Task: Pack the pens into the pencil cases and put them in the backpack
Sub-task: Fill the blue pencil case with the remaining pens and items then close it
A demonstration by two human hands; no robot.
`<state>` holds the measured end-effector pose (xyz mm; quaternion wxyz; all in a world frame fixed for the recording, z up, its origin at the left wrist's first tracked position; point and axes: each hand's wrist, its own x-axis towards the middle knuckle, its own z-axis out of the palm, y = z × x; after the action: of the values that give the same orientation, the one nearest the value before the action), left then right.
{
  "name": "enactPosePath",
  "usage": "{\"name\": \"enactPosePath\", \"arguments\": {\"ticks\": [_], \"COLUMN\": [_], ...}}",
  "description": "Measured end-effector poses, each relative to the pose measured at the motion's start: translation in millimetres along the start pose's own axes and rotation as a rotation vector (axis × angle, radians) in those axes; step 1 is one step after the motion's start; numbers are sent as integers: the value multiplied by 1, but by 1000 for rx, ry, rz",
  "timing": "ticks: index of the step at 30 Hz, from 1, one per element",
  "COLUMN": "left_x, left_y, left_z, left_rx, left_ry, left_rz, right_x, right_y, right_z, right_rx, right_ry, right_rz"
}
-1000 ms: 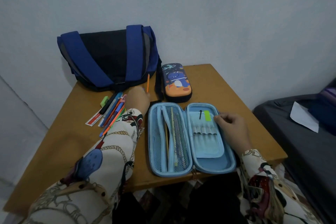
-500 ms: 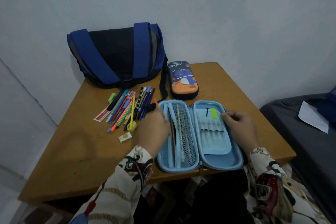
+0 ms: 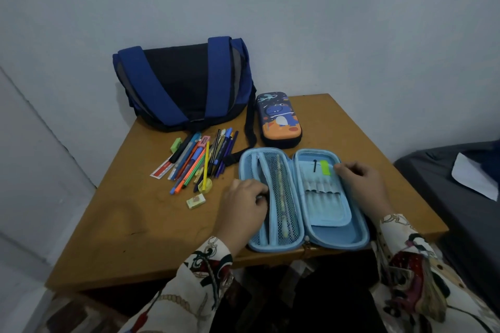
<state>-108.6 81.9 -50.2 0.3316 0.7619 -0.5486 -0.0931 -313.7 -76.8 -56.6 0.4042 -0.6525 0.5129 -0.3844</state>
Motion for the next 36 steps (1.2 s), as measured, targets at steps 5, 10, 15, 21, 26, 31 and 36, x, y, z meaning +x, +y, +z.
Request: {"name": "enactPosePath", "arguments": {"ticks": [5, 10, 15, 21, 26, 31, 36], "left_x": [7, 15, 16, 52, 63, 56, 55], "left_y": [-3, -1, -10, -30, -29, -30, -28], "left_z": [8, 5, -1, -7, -1, -2, -6], "left_rx": [-121, -204, -328, 302, 580, 572, 534], "left_ry": [-3, 19, 305, 435, 304, 300, 301], "left_rz": [-11, 1, -87, -186, -162, -50, -250], "right_x": [-7, -44, -54, -52, -53, -52, -53], "right_y": [-23, -69, -72, -67, -63, -63, -63], "right_z": [6, 59, 91, 87, 87, 88, 86], "right_rx": [-150, -517, -697, -411, -334, -340, -310], "right_ry": [14, -125, -137, -80, -58, -53, -52], "right_rz": [-44, -356, -303, -230, -203, -205, -198]}}
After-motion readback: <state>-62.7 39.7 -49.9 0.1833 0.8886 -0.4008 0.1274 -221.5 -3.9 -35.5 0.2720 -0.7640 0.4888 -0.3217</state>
